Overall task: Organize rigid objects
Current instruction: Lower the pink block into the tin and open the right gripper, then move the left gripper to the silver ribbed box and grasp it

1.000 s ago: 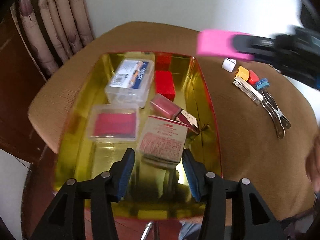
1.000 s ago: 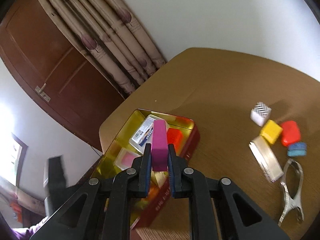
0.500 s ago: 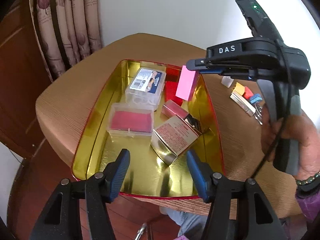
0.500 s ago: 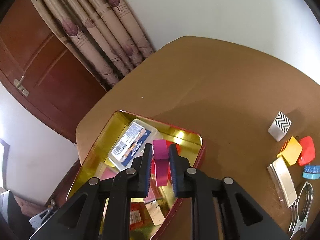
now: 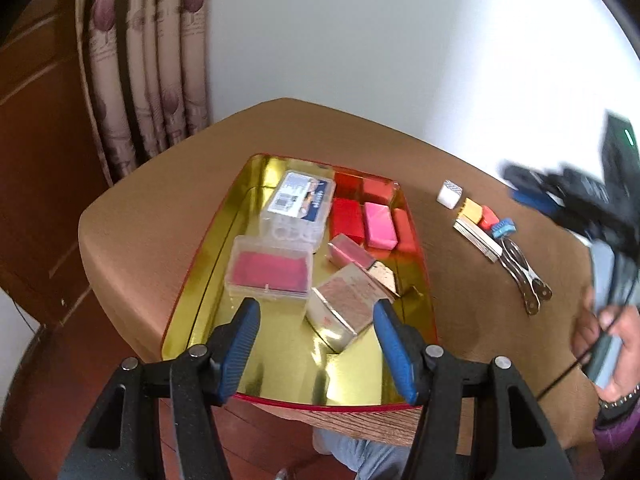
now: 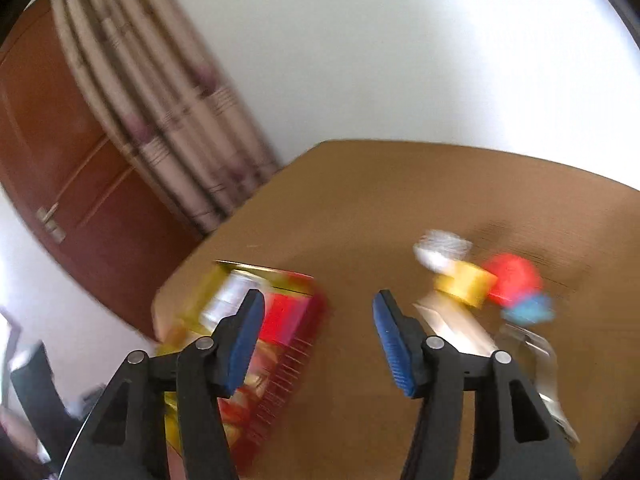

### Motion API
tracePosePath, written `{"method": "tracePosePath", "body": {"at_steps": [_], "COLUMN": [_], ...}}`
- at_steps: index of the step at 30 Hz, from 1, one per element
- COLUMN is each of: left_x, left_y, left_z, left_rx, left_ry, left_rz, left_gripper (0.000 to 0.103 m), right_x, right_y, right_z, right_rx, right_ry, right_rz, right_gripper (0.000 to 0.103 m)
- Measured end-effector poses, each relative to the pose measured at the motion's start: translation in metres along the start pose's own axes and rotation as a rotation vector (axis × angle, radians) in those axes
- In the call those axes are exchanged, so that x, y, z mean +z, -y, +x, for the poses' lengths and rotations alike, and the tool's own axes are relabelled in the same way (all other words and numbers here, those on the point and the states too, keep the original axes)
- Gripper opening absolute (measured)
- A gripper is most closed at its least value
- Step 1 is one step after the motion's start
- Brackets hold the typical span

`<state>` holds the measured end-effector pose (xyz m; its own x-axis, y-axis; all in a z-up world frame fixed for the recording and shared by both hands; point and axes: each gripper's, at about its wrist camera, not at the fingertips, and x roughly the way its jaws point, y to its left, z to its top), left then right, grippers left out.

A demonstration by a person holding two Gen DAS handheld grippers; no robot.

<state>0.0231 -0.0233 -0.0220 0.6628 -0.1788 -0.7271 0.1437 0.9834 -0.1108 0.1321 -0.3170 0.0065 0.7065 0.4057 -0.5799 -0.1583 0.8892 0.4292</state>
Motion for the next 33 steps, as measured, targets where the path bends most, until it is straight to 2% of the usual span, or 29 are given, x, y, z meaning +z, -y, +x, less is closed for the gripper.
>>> {"method": "tracePosePath", "body": {"at_steps": [1,4,5,8,10,11,13,15,21,28,33], "left_x": [-0.001,-0.006,-0.008,-0.016,-0.022,-0.024,-0.023,-0.019,0.019,0.065,0.085], "left_y": [0.003,0.021,0.027,0.052,0.068,0.078,0.095,0.112,0.166,0.19,0.201], "left_z": [-0.002,-0.008,-0.009,-0.009,-0.007,-0.005,0.0,0.006,0.046,0.116,0.155], "left_rx": [0.0,-0.008,-0.016,-0.06,-0.067,-0.08,-0.099,-0.123,-0.171,-0.208,-0.17], "left_ry": [0.008,0.021,0.017,-0.009,-0.028,-0.043,-0.07,-0.094,-0.185,-0.299,-0.343], "left_rz": [0.018,0.08,0.096,0.154,0.185,0.2,0.209,0.199,0.153,-0.019,-0.087], "left_gripper": [0.06,0.06,0.06,0.06,0.06,0.06,0.06,0.06,0.06,0.06,0.06], "right_x": [-0.01,-0.047,-0.061,-0.093,-0.108,-0.116,-0.118,-0.117,-0.119,-0.122,-0.123], "right_y": [0.019,0.082,0.107,0.157,0.182,0.194,0.207,0.209,0.206,0.206,0.201], "right_z": [-0.015,-0.055,-0.067,-0.088,-0.097,-0.101,-0.112,-0.121,-0.128,-0.136,-0.136], "right_rx": [-0.048,-0.263,-0.379,-0.561,-0.638,-0.65,-0.598,-0.567,-0.475,-0.394,-0.346], "right_ry": [0.019,0.048,0.032,-0.002,-0.023,-0.032,-0.012,0.037,0.062,0.087,0.092], "right_rz": [0.016,0.036,0.028,0.015,0.017,0.037,0.098,0.118,0.104,0.116,0.088], "right_gripper": [0.063,0.066,0.066,0.066,0.067,0.068,0.07,0.091,0.092,0.094,0.094]}}
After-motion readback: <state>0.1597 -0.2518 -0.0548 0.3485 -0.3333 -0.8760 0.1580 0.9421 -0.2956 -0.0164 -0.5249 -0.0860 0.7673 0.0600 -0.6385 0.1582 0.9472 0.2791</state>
